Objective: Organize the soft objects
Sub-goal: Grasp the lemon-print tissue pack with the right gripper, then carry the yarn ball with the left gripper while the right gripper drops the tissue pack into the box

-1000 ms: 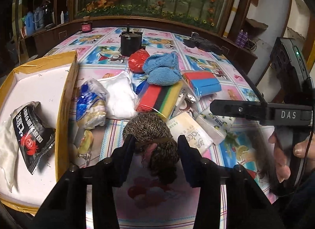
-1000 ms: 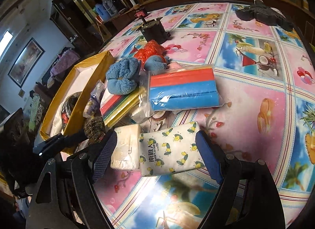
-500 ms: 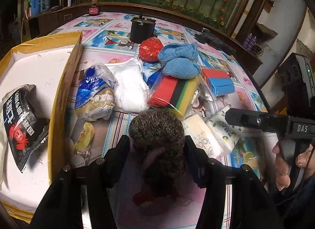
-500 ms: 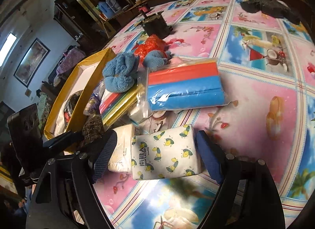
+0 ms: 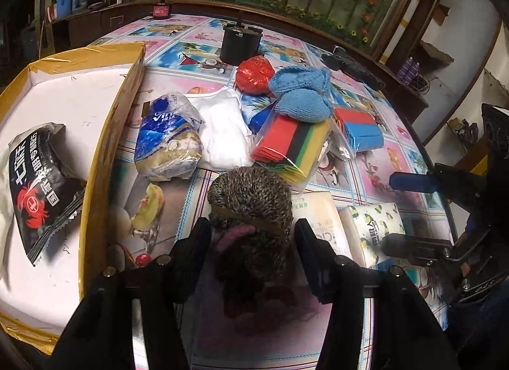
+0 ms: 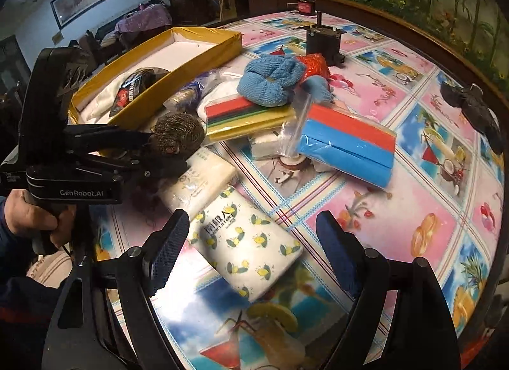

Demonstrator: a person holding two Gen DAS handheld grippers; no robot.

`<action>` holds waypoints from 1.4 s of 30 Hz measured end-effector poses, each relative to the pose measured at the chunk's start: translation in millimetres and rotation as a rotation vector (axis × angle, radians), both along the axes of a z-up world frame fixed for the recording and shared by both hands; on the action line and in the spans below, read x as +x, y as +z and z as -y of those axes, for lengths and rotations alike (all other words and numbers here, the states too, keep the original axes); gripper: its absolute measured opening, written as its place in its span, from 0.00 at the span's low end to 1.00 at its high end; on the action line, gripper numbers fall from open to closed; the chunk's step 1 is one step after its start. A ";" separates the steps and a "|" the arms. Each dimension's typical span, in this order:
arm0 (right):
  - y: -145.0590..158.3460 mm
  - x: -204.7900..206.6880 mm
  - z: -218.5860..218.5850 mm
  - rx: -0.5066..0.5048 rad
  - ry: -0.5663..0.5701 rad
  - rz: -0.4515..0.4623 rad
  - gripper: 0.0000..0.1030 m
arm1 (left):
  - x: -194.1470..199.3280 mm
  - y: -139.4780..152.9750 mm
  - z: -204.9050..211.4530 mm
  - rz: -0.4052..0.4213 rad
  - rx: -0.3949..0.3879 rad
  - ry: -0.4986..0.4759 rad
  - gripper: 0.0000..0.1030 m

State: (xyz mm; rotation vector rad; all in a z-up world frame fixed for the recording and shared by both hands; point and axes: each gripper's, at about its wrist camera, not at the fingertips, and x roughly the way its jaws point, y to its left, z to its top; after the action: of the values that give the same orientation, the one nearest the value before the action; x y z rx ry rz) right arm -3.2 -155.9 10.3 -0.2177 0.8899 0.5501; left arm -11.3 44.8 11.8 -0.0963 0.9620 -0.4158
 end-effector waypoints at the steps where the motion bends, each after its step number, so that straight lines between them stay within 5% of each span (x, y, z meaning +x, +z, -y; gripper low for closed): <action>1: -0.8 2.5 -0.4 0.008 -0.004 0.004 0.80 | 1.3 -0.1 -0.2 -0.004 -0.002 0.000 0.55; 7: -20.1 5.9 -10.2 -0.007 0.090 -0.086 0.80 | 5.5 -0.2 -1.6 -0.004 -0.011 -0.015 0.54; 15: -25.7 -15.4 -21.4 -0.064 0.192 -0.059 0.72 | -0.8 -0.5 -2.9 0.010 0.000 -0.013 0.44; 25: 2.5 -10.4 0.9 0.105 0.110 0.011 0.67 | -10.5 15.5 -5.6 0.071 -0.022 0.003 0.44; 32: 12.8 5.4 20.5 0.263 -0.061 0.025 0.66 | -18.1 29.9 -6.9 0.110 -0.051 -0.001 0.44; 42: 23.3 9.3 16.2 0.357 -0.121 0.063 0.67 | -29.6 42.9 -31.8 0.158 -0.080 0.049 0.44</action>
State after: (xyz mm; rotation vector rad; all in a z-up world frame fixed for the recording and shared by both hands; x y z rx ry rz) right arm 6.2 -172.0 33.6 0.1410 0.7243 0.5754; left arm -40.9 76.6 54.6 -0.1574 0.7862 -0.4104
